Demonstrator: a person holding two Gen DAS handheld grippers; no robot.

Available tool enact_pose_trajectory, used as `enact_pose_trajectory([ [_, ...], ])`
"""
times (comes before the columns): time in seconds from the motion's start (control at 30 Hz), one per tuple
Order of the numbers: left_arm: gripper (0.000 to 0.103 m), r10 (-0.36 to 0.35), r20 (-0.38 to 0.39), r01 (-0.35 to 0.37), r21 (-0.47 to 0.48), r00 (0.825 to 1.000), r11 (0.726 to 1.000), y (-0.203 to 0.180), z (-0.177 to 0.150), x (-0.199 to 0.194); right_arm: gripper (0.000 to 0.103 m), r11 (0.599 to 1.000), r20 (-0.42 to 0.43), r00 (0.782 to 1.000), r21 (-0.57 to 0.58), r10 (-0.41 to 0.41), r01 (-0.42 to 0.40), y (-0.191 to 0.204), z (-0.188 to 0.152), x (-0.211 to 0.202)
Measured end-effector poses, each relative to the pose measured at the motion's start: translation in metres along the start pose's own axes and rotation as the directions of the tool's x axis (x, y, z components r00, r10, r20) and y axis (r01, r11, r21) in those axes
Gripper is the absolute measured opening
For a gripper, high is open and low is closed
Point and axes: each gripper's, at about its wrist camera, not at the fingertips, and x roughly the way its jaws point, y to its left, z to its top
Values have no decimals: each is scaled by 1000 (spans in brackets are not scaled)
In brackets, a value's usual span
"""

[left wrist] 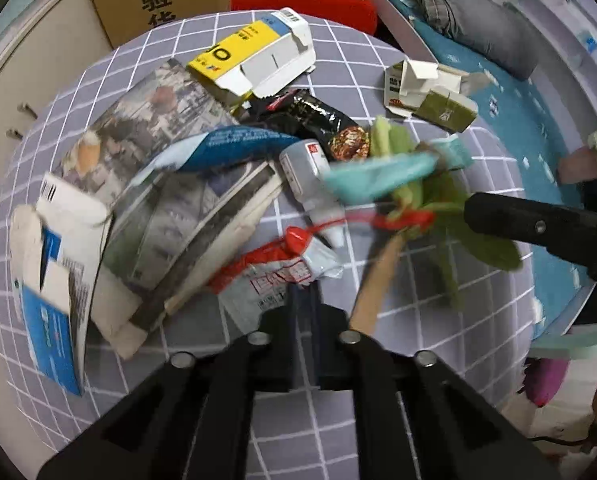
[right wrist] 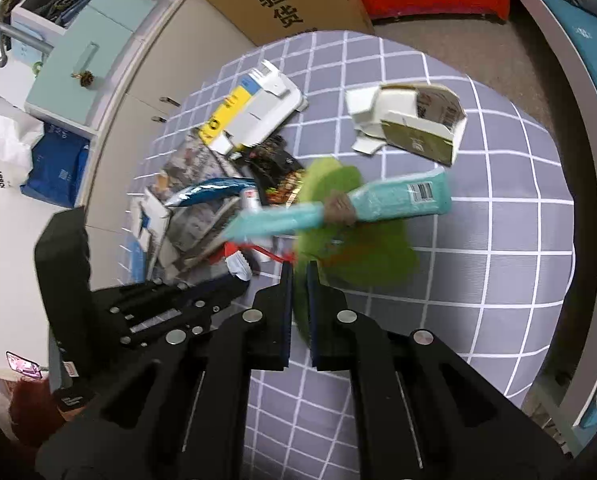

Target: Collect trash

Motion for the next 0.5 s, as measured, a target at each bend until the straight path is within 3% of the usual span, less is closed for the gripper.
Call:
enact_pose_trajectory([
  [0.1,0,-42,27,43,-46,999,998,4,-5,-12,7,1000,17,1000,-23,6,-5,12,2,-9],
  [0.3,0,-70,73,78,-116,995,990,15,-12,-31,8,993,18,994,-54,-108,109,14,-2,-3],
  [0.33,0,-75,80,85,-128,994,988,18,-14,-33,14,990,18,992,-60,-125,125,13,-3,-1],
  [0.43,3,-69,80,81,-159,994,984,26,-18,-34,49,987,22,988,-55,-151,152,8,-10,4],
  [0.5,13,-50,79,62,-161,996,985,29,-20,-32,49,985,34,986,-58,-161,163,5,-14,0],
])
